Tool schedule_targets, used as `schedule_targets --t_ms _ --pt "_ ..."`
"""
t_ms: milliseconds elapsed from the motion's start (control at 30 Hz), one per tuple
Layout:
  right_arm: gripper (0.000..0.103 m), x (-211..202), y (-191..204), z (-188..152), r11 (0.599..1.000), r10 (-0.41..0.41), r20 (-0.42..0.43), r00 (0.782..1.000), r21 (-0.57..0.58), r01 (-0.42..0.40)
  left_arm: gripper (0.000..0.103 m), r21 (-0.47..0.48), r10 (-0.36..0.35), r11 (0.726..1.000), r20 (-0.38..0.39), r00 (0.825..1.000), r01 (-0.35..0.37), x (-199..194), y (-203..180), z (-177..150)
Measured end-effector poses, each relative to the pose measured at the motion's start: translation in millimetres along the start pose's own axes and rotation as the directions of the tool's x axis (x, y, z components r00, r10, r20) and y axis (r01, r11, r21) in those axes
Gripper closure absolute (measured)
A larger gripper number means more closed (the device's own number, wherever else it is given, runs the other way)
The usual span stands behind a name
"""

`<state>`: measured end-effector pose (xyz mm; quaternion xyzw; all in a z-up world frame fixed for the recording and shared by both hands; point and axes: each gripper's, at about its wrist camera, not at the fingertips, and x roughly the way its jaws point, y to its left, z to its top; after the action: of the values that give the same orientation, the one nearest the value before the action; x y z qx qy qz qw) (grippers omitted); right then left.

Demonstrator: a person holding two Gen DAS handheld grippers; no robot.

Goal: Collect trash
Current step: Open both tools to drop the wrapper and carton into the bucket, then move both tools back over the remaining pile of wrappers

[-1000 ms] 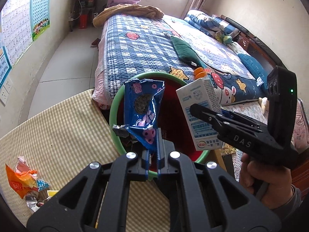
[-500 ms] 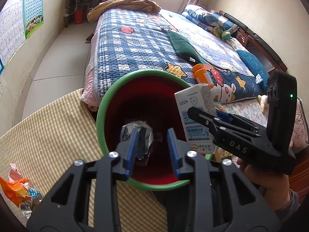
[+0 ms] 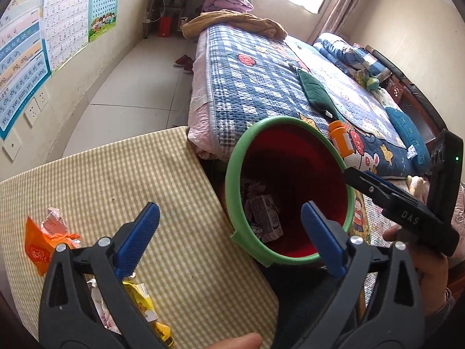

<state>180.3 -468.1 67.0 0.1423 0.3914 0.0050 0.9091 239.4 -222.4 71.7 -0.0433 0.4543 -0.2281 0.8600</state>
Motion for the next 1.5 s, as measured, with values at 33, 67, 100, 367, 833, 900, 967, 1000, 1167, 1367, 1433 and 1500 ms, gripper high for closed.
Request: schedule_targets --t_ms 33,67,100,367,833,900,967,1000,1167,1367,1433,1500 --pt "0.014 -2 5 -2 1.0 0.002 -0.003 1.0 -0.005 -0.002 0.007 -0.01 0.006 1.0 0.004 1.0 -0.006 -6 5 -2" --pt "0.014 -4 9 -4 1.0 0.004 -0.007 1.0 -0.01 -0.004 0.007 -0.02 0.011 1.0 0.008 1.0 -0.011 -12 10 -5" --pt "0.014 -6 14 -7 1.0 0.007 -0.011 1.0 -0.017 -0.007 0.007 -0.03 0.019 0.999 0.013 1.0 -0.019 -18 16 -8" --pt "0.011 -20 63 -25 0.994 0.052 -0.032 0.998 -0.097 -0.055 0.006 -0.109 0.073 0.992 0.041 0.997 -0.068 -61 56 -40" --pt "0.011 -5 155 -66 0.963 0.145 -0.123 0.982 -0.211 -0.168 0.006 -0.276 0.202 0.945 0.075 0.977 -0.175 -133 143 -94" --pt "0.011 -1 168 -73 0.956 0.157 -0.141 0.978 -0.229 -0.186 0.006 -0.299 0.218 0.936 0.079 0.973 -0.185 -143 156 -100" --pt "0.011 4 179 -78 0.949 0.168 -0.162 0.972 -0.242 -0.204 0.006 -0.319 0.23 0.928 0.083 0.97 -0.192 -151 166 -106" --pt "0.011 7 184 -81 0.946 0.17 -0.171 0.97 -0.247 -0.209 0.006 -0.327 0.235 0.924 0.083 0.969 -0.196 -155 172 -110" --pt "0.011 17 205 -97 0.938 0.17 -0.209 0.963 -0.265 -0.223 0.006 -0.353 0.247 0.913 0.076 0.966 -0.206 -165 190 -121" --pt "0.011 29 214 -110 0.937 0.162 -0.245 0.956 -0.267 -0.227 0.006 -0.365 0.242 0.908 0.061 0.968 -0.204 -163 207 -129" --pt "0.011 34 215 -113 0.937 0.156 -0.257 0.954 -0.267 -0.225 0.006 -0.367 0.239 0.908 0.054 0.97 -0.203 -159 211 -129" --pt "0.011 39 217 -115 0.938 0.15 -0.269 0.951 -0.266 -0.223 0.006 -0.368 0.233 0.908 0.046 0.971 -0.2 -155 214 -129"
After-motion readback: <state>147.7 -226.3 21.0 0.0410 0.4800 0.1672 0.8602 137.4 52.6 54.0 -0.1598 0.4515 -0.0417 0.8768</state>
